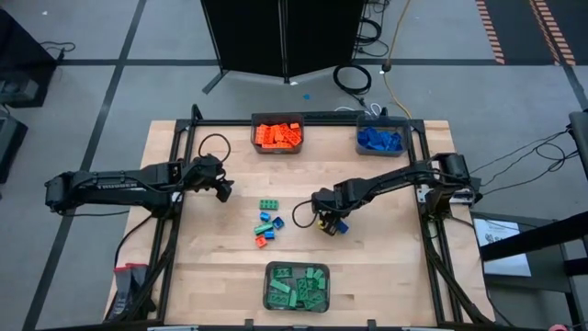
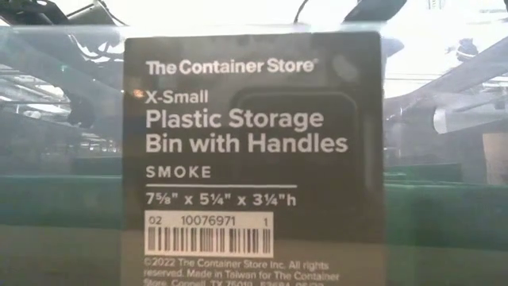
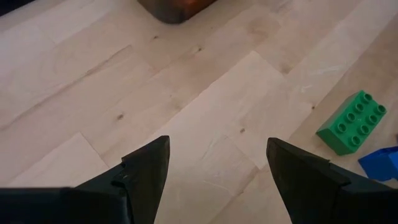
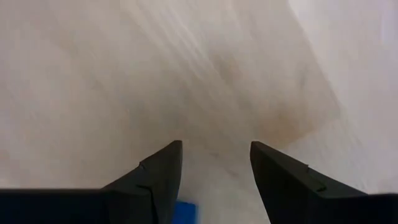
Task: Sort blocks
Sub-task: Put the blue game piece into the top right black bin
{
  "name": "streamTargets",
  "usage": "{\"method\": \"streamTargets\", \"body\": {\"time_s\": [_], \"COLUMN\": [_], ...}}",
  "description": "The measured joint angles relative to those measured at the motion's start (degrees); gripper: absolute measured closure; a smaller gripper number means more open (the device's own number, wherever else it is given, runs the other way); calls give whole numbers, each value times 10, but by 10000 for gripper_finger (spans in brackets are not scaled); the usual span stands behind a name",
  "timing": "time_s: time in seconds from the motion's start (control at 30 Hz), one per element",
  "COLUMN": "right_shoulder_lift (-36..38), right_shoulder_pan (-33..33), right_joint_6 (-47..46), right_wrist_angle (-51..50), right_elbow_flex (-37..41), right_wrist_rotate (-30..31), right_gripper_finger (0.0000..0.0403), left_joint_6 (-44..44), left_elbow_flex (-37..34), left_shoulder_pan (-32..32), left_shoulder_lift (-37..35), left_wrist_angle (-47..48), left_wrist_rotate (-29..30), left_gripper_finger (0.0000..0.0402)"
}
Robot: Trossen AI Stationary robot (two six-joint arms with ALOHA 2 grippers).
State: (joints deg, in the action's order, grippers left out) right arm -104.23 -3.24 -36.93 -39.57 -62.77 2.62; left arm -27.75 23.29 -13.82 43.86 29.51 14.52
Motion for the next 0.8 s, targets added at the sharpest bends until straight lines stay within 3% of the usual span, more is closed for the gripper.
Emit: {"method": "streamTargets", "body": {"time_s": [0.17,0.33,0.5,0.8], "right_shoulder_lift": [71,131,138,133], "right_shoulder_pan": [-16,-48,-76,-101], "right_joint_6": [-7,-57,-104,-181], "right_wrist_angle": [-9,-63,-65,52], "right_elbow_flex": [-5,-5,9,107], "right_wrist_rotate": [4,77,82,75], "right_gripper_finger": [215,215,215,215], "left_joint_6": [-3,-3,-3,-4], "left_elbow_flex": [0,0,0,0], "left_shoulder_pan": [0,0,0,0], "left_shoulder_lift": [0,0,0,0], "left_wrist_angle": [2,4,3,0], "left_wrist_rotate": [-2,-5,-5,-5], "left_gripper_finger": [132,132,132,132]}}
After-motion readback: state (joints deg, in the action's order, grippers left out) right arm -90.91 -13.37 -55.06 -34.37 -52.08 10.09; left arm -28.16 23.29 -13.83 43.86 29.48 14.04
